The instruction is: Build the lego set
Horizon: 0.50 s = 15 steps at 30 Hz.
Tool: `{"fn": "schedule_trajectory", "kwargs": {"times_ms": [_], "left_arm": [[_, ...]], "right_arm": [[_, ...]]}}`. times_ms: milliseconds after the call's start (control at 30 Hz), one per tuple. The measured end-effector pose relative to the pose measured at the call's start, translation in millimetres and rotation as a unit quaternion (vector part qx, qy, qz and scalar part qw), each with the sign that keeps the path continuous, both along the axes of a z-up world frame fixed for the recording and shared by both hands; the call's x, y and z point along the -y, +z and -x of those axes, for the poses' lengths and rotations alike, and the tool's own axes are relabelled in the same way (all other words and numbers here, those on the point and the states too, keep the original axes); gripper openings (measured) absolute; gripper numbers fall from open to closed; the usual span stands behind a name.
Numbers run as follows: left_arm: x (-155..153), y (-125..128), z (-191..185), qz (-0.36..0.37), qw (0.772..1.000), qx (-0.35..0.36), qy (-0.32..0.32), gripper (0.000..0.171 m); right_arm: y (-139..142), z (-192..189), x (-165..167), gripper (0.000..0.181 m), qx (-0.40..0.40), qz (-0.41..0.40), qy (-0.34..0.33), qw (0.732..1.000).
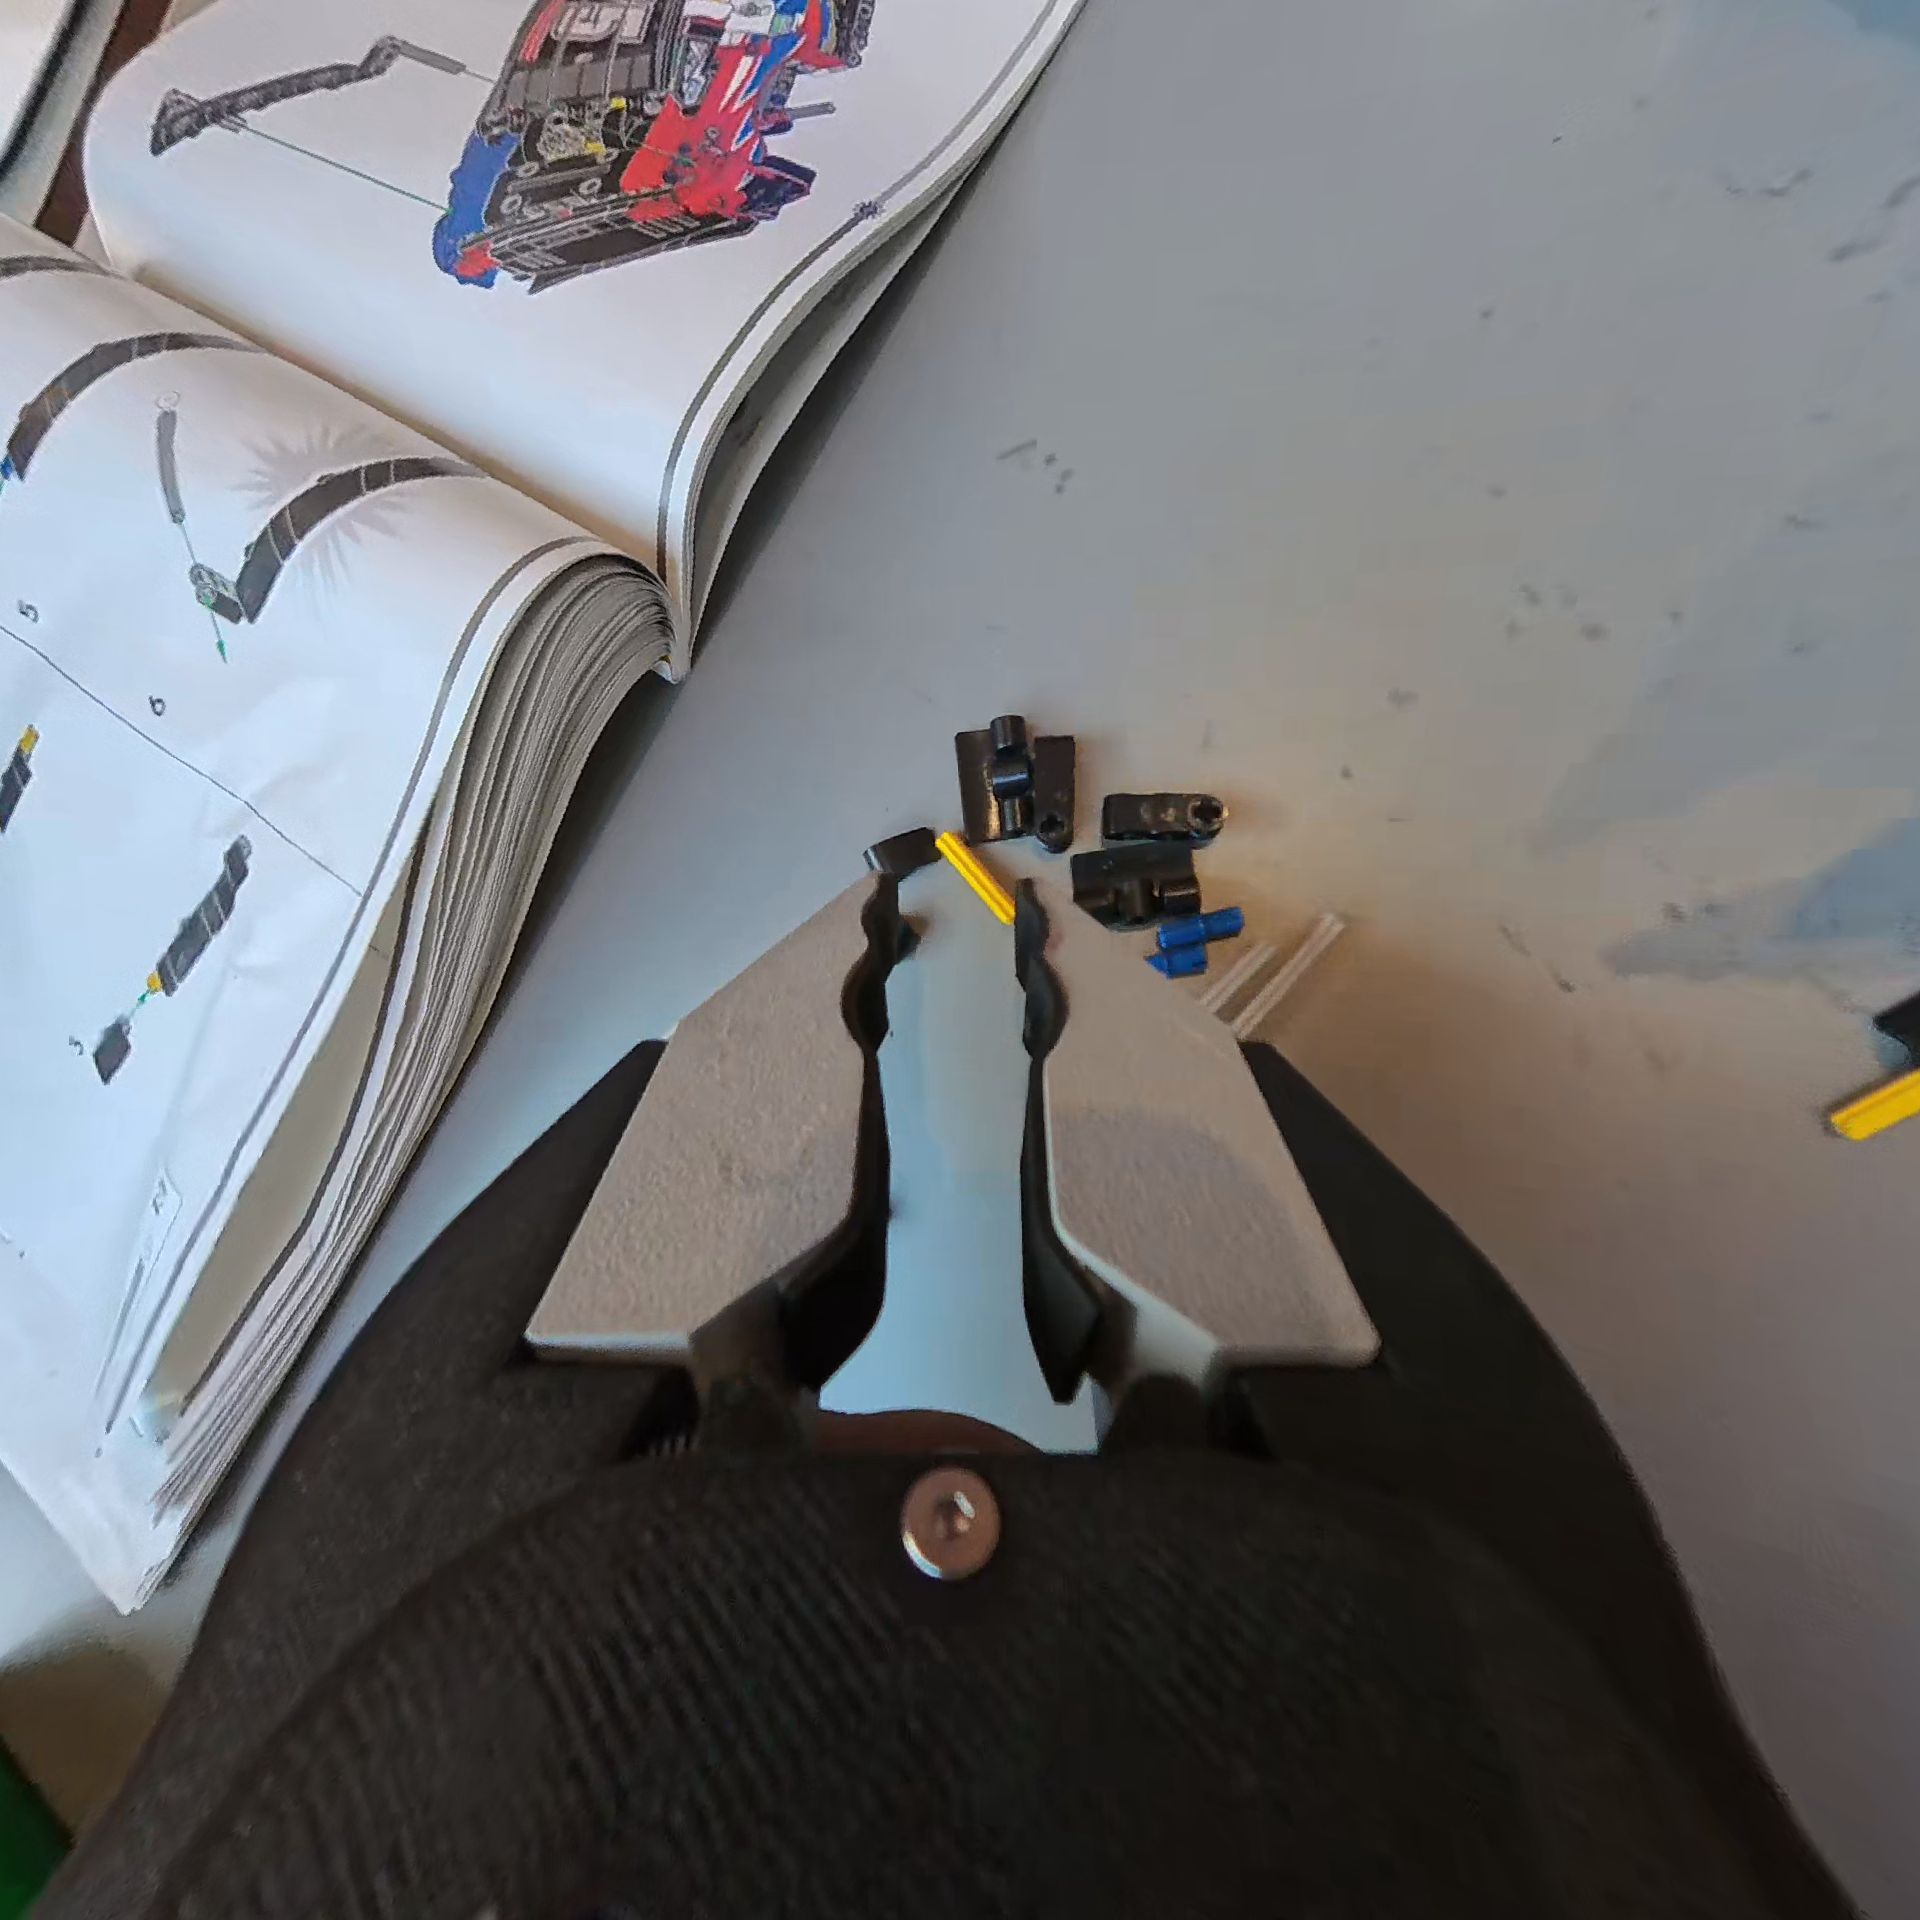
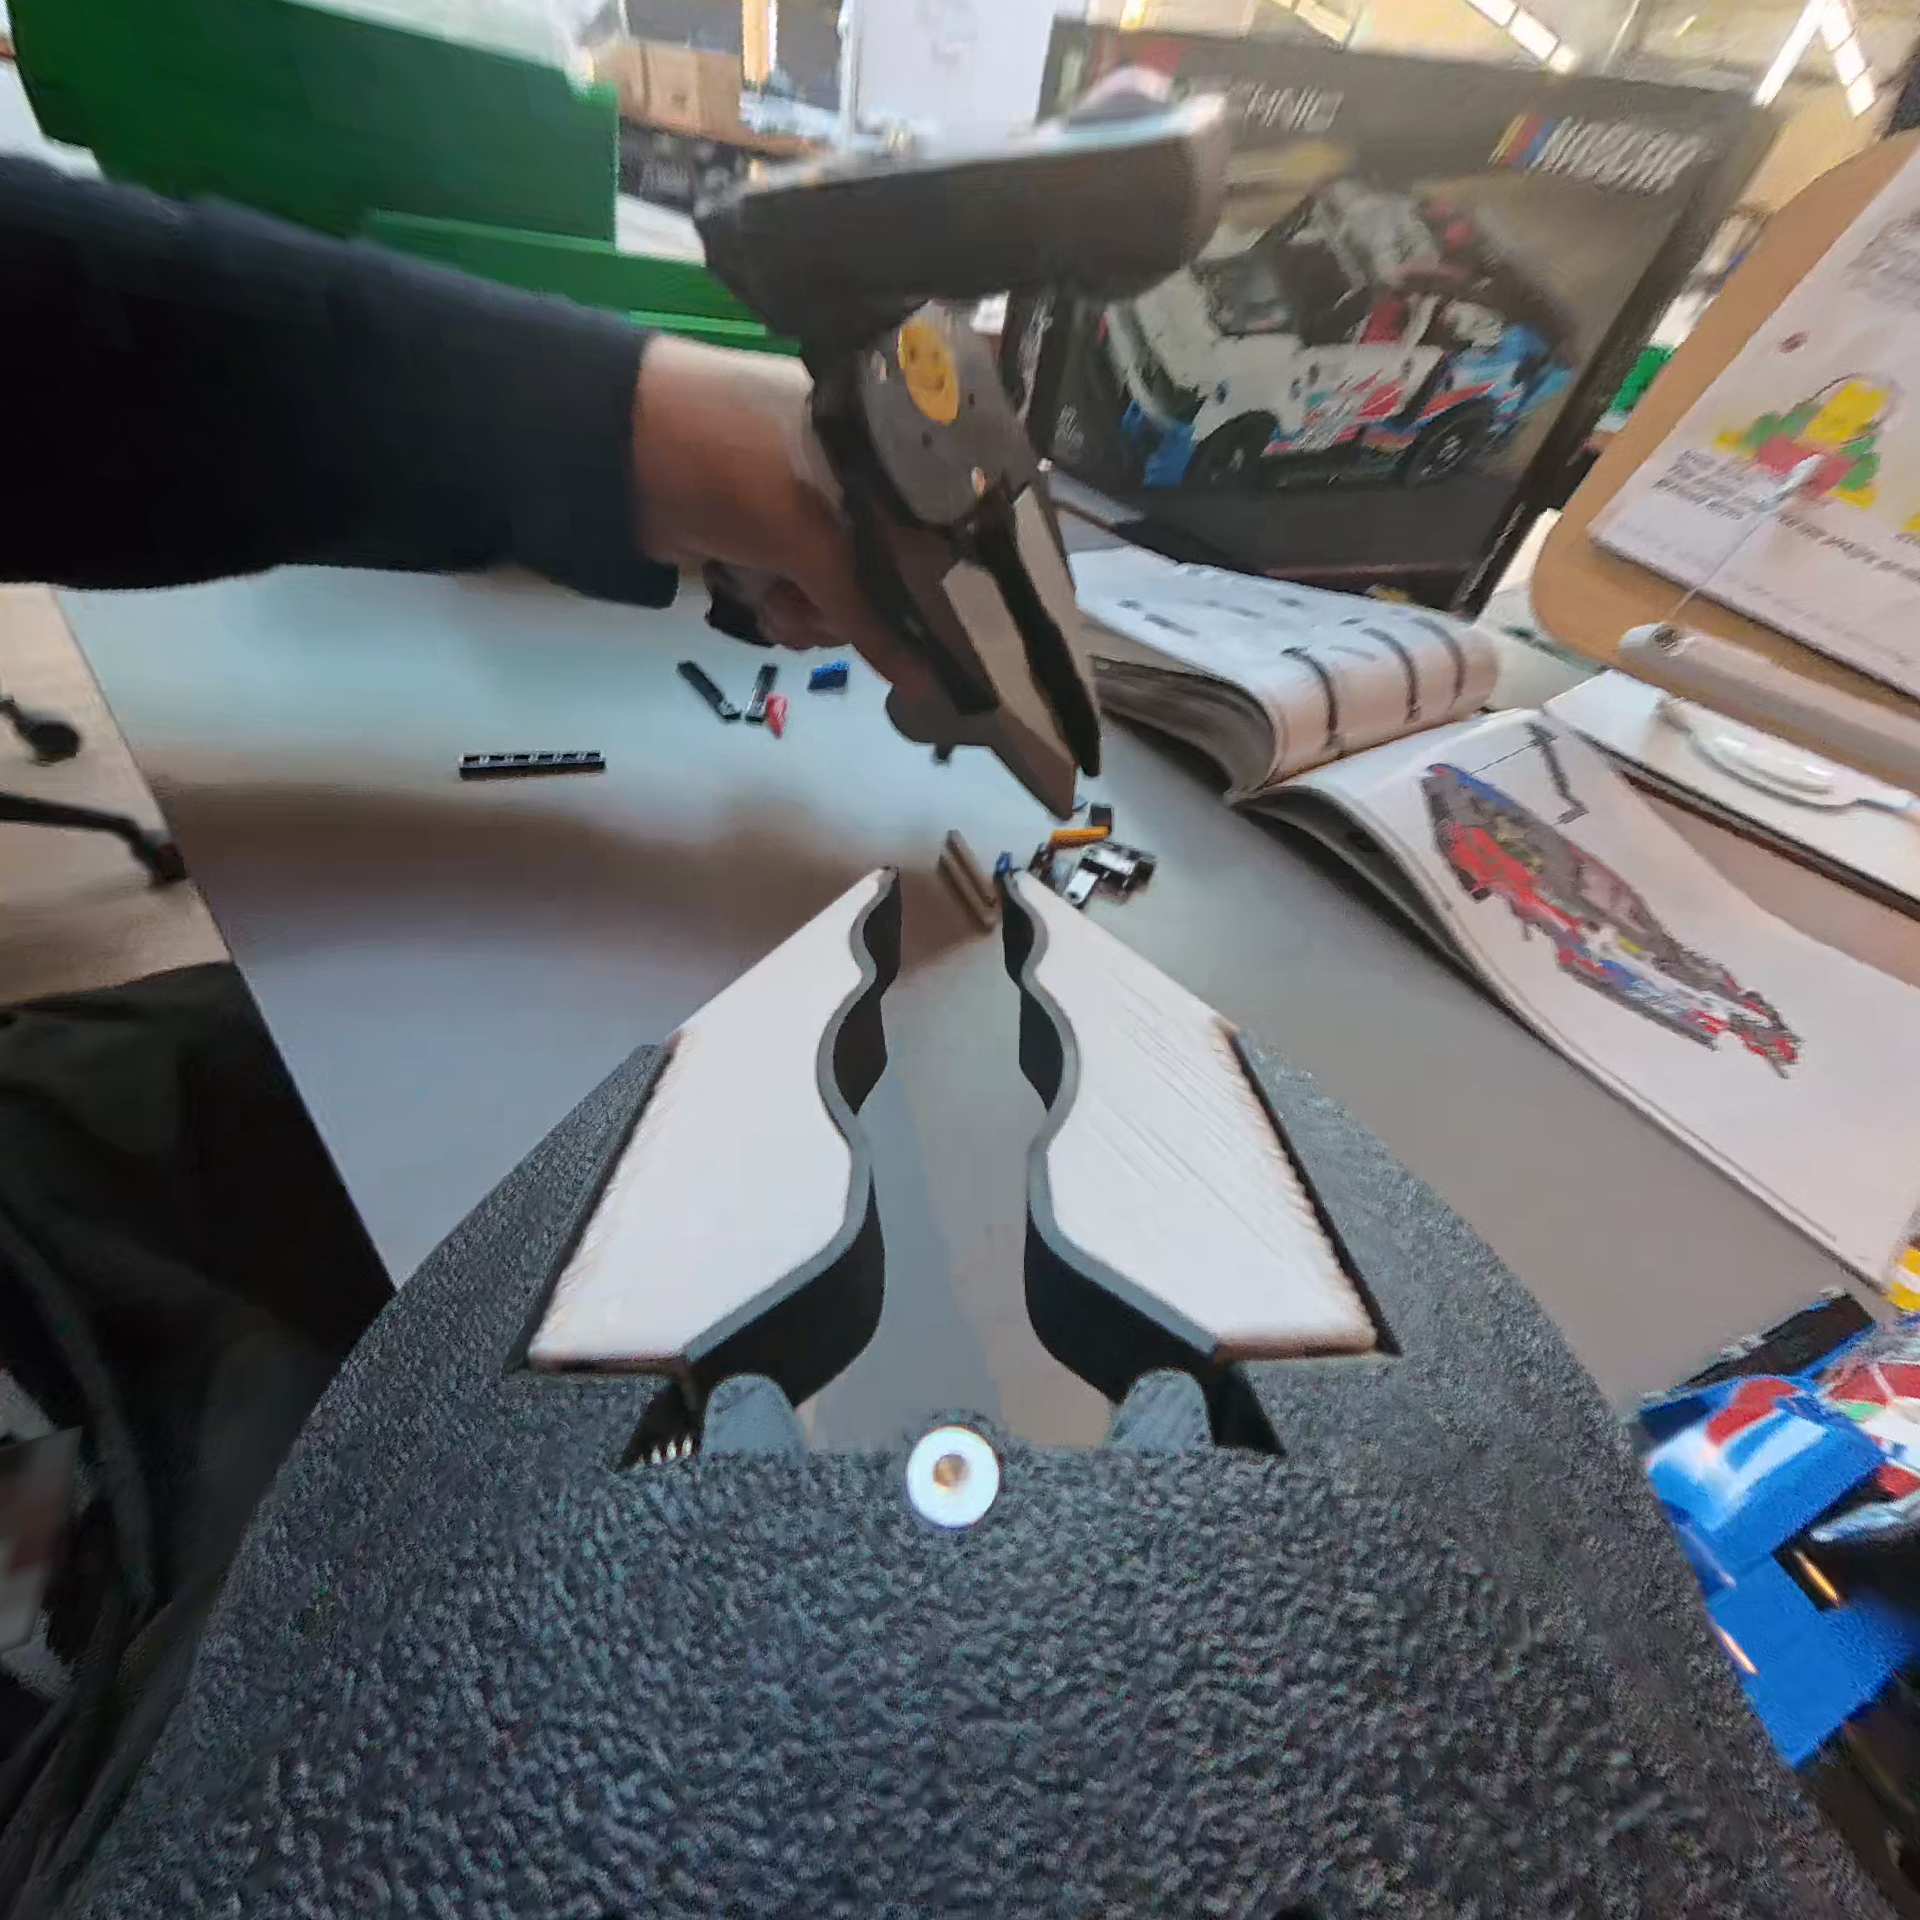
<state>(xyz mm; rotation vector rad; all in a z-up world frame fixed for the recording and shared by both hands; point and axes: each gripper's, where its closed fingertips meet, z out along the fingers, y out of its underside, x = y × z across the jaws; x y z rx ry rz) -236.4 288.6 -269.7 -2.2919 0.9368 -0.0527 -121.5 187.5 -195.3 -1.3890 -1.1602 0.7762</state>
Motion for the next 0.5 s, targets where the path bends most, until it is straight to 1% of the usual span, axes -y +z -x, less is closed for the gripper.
{"fn": "schedule_trajectory", "kwargs": {"times_ms": [67, 200, 333, 400, 500], "left_arm": [[-0.8, -4.8, -0.5, 0.012, 1.000, 0.004, 0.005, 0.019], [-1.3, -13.1, -0.6, 0.024, 1.000, 0.005, 0.012, 0.021], [1.9, -15.5, -6.6, 0.012, 1.000, 0.007, -0.002, 0.002], [2.4, -15.3, -6.9, -0.008, 1.000, 0.002, -0.007, 0.001], [6.1, -14.8, -2.9, -0.031, 0.999, -0.007, -0.013, 0.000]], "right_arm": [[9.6, -7.3, -4.5, 0.012, -0.031, -0.013, -0.016, 0.999], [13.6, -13.0, -12.0, 0.011, -0.050, 0.002, -0.031, 0.998], [13.0, -14.3, -15.2, 0.011, -0.050, 0.005, -0.033, 0.998], [13.1, -15.5, -15.4, 0.012, -0.051, 0.006, -0.035, 0.998], [9.4, -14.2, -15.2, 0.019, -0.035, 0.004, -0.034, 0.999]]}}
